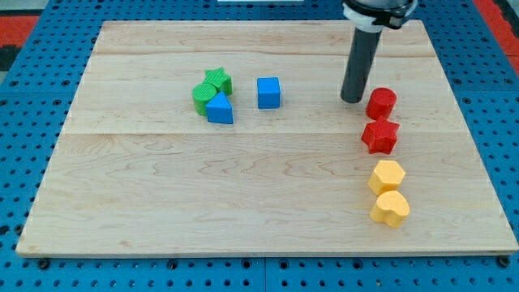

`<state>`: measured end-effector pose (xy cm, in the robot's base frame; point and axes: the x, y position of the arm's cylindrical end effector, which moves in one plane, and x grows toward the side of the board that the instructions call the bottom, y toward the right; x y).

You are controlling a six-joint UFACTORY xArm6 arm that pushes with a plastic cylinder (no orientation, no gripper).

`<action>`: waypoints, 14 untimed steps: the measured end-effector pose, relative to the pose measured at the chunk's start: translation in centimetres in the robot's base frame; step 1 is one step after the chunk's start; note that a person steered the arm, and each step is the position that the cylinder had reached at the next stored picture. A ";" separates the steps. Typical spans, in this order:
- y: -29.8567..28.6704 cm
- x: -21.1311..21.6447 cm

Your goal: Push the blue cube towards the top center

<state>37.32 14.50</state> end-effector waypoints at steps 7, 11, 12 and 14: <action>-6.1 -2.6; -19.0 2.5; -20.8 -1.2; -17.1 -6.5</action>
<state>30.83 -2.58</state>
